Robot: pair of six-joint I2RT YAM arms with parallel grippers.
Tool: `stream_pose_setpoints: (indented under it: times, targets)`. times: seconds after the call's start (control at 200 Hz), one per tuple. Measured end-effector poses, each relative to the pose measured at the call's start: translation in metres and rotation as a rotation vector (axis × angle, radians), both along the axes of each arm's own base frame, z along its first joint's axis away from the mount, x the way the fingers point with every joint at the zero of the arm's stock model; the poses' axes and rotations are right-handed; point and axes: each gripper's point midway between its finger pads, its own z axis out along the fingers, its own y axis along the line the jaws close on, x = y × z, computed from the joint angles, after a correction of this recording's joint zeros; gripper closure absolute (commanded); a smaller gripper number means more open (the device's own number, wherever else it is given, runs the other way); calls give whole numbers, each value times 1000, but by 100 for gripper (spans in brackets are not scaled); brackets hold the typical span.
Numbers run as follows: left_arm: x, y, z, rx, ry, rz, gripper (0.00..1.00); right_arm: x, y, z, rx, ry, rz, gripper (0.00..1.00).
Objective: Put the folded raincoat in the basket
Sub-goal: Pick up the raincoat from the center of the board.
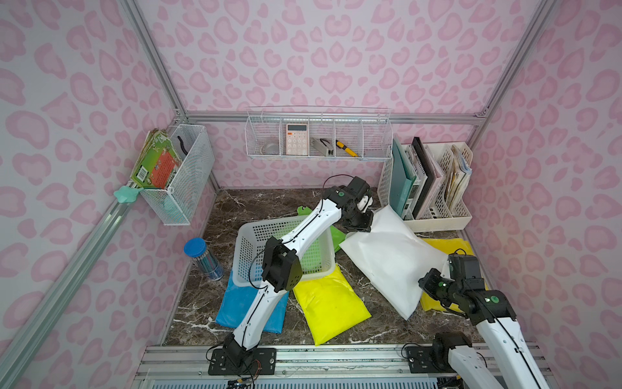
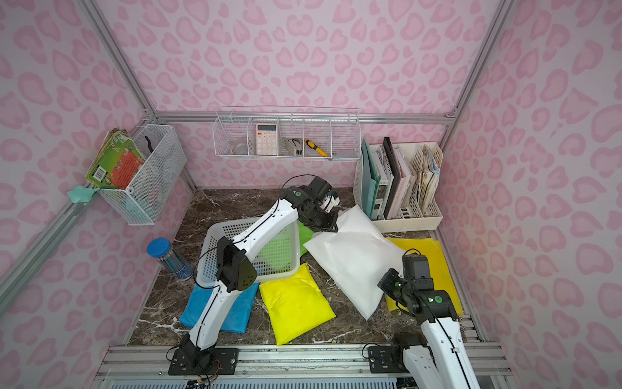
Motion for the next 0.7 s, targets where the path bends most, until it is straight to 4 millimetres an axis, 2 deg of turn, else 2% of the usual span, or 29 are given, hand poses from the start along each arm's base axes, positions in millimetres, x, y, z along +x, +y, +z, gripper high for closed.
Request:
stream_pose_setpoints:
  times: [0.175, 0.245, 0.335, 0.43, 0.54, 0.7]
  targets:
    - [-7, 29, 62, 21, -112, 55, 100, 16, 11, 46, 29, -66, 56, 100]
    - [-10, 50, 76, 64, -139, 93, 100, 23, 20, 56, 53, -70, 92, 100]
    - [-17, 84, 83, 146, -147, 155, 100, 31, 37, 64, 76, -70, 156, 100]
    - [-26, 127, 90, 246, -168, 232, 100, 41, 69, 72, 96, -82, 262, 100]
    - [-40, 182, 100, 335, -188, 335, 100, 49, 116, 75, 114, -75, 373, 100]
    - [-73, 264, 93, 447, -153, 486, 100, 67, 187, 81, 106, -95, 523, 100]
